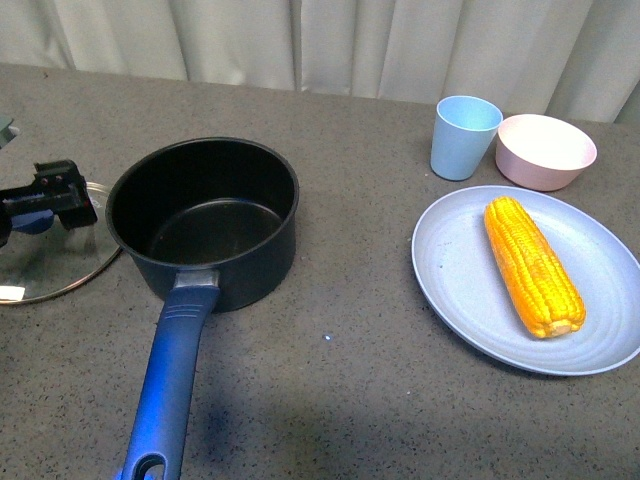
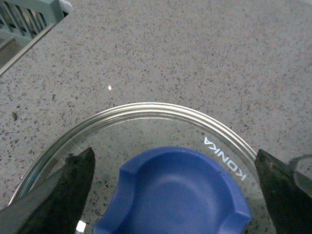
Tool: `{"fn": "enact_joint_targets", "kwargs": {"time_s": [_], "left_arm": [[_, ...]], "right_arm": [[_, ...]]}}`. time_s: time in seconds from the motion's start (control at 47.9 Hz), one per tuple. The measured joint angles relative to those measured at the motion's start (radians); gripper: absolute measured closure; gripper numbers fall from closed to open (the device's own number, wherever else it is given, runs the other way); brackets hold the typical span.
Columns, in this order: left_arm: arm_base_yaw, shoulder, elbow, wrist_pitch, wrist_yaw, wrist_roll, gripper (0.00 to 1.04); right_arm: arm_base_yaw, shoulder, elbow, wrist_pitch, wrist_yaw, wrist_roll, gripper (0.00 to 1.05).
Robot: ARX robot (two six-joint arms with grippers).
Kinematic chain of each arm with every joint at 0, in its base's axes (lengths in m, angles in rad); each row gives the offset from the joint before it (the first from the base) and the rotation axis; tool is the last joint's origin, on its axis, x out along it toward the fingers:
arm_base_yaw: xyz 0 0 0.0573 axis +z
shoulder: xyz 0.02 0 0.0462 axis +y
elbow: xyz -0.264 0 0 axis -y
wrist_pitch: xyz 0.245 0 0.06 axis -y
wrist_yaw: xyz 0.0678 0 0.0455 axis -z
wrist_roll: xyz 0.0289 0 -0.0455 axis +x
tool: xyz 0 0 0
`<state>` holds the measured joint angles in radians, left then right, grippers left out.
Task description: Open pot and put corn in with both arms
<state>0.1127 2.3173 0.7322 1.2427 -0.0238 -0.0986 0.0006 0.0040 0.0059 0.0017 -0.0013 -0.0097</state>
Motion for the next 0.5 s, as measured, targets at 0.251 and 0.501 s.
{"fn": "enact_joint_targets", "kwargs": {"time_s": [0.251, 0.501], "left_arm": [[0.037, -0.332, -0.143, -0.038, -0.04, -0.019, 0.06], [0.053, -0.753, -0.389, -0.11, -0.093, 0.007, 0.1]], "right_arm": [[0.0, 0.0, 0.0, 0.0, 0.0, 0.0, 0.09], [0.0, 0.0, 0.0, 0.0, 0.0, 0.0, 0.09]]}}
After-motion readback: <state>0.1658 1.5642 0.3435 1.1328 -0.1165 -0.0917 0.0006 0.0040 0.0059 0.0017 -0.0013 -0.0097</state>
